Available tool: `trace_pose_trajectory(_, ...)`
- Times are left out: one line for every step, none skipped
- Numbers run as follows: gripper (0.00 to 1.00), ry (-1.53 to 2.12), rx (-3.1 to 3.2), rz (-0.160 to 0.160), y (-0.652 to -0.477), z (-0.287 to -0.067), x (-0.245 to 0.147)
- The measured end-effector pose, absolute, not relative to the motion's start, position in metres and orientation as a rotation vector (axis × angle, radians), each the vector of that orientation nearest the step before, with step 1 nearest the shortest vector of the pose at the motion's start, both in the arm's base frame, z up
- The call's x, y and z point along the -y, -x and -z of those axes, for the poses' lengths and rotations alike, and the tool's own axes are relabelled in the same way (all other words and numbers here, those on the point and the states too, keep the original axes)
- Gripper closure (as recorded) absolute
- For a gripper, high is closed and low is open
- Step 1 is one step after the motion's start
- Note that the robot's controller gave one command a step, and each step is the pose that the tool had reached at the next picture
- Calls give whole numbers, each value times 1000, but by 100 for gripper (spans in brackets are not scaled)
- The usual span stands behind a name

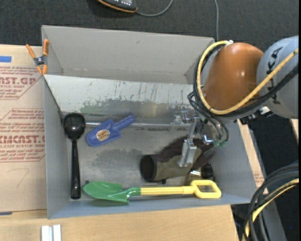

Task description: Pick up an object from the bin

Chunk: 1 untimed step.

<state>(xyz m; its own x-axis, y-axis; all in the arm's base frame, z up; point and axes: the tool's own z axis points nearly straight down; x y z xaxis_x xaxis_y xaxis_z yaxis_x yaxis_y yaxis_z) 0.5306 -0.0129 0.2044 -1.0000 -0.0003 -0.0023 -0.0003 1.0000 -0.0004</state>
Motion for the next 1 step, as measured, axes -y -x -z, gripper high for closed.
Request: trace_pose_trajectory(0, -79, -3141, -2, -521, -159, 16)
